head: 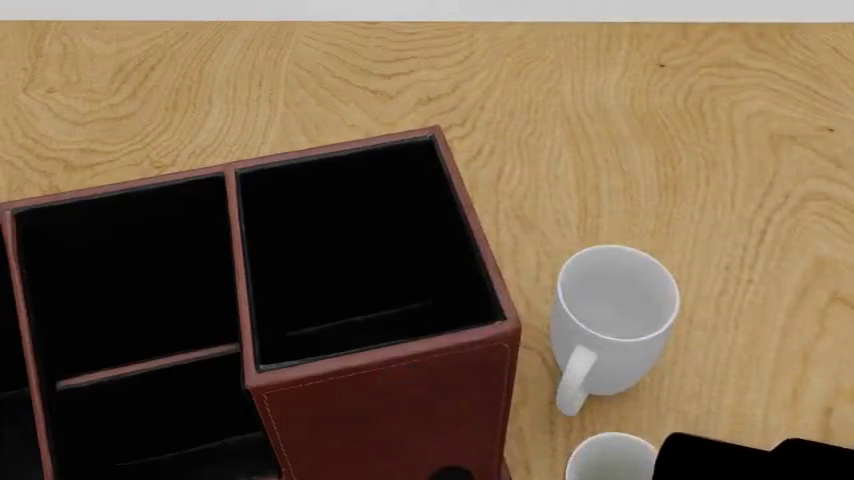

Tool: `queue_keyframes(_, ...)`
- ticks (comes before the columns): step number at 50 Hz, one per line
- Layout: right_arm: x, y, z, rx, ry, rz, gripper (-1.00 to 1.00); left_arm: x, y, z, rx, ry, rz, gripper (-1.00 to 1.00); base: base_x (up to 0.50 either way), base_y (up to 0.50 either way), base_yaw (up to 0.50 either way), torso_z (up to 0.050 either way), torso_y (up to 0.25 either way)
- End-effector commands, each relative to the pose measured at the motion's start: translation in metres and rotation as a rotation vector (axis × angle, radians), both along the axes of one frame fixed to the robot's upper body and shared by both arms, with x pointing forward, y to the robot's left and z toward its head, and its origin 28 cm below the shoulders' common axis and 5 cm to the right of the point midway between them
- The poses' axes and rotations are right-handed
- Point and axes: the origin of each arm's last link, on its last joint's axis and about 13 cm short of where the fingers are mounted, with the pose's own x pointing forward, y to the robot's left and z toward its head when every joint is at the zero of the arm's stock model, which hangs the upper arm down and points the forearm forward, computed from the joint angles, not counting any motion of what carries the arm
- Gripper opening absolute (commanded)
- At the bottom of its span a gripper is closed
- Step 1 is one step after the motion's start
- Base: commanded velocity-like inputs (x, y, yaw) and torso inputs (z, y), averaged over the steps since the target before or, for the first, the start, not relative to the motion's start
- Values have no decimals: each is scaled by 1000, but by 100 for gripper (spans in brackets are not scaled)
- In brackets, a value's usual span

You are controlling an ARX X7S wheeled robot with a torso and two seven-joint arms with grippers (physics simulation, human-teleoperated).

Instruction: Pick up the book and place it in the right compartment of the caddy.

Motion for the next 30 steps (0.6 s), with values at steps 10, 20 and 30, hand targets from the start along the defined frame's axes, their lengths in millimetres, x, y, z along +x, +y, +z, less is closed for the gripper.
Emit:
queue_keyframes(10,2,-3,-12,-13,19,-15,100,0,1,-2,0,3,3,100,0,0,0,0,0)
queue_keyframes(20,2,-5,-16,-17,30,-18,100,0,0,-2,1,6,3,100,0,0,0,0,0)
queue_keyframes(30,3,-5,-17,-11,32,-13,-100,1,0,-1,3,5,8,100,0,0,0,0,0)
